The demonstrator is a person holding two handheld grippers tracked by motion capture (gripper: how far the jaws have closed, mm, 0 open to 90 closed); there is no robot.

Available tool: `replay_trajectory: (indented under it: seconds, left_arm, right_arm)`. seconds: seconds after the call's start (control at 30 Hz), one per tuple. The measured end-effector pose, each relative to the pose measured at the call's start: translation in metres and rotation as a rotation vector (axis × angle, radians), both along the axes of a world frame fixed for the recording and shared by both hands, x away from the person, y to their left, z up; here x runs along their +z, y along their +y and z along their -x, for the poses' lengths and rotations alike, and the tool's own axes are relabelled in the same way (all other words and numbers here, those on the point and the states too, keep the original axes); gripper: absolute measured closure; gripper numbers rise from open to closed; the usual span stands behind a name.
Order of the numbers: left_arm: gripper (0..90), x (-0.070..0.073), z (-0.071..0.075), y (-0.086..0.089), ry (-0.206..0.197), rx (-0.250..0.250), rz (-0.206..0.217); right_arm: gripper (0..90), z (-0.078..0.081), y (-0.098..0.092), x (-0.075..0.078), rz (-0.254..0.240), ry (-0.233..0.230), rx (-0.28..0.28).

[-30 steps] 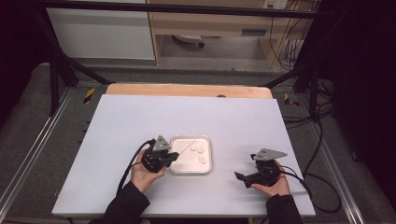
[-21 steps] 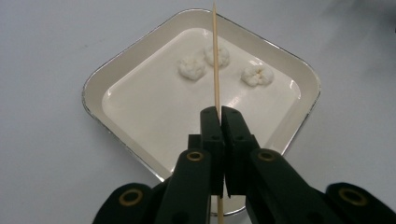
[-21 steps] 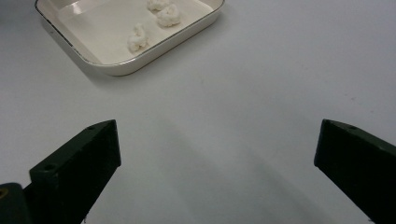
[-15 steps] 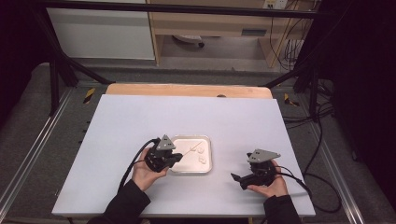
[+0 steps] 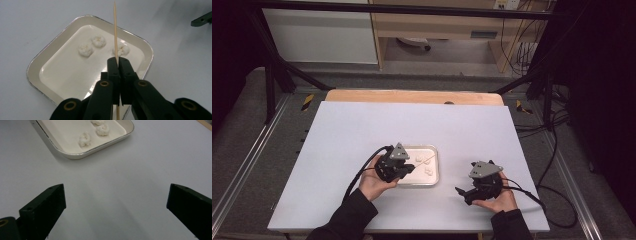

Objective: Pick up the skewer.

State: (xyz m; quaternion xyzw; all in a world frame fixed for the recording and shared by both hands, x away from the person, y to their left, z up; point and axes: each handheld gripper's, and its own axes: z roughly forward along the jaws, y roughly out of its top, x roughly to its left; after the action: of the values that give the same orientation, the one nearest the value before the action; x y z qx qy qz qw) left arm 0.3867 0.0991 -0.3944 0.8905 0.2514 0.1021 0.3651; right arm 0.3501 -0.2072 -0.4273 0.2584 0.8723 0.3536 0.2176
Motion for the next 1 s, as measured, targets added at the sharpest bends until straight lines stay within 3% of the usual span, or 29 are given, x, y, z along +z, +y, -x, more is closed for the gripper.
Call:
replay_trajectory:
  seconds: [0.7, 1.0]
  left_arm:
    - [88.4, 0.004, 0.002, -0.041, 0.017, -0.116, -0.081]
    - [88.4, 0.005, 0.004, -0.060, 0.022, -0.163, -0.108]
  right_arm:
    - [9.2, 0.008, 0.017, 0.009, 0.177, -0.128, 0.116]
    - [20.0, 0.011, 0.018, 0.012, 0.229, -0.187, 0.181]
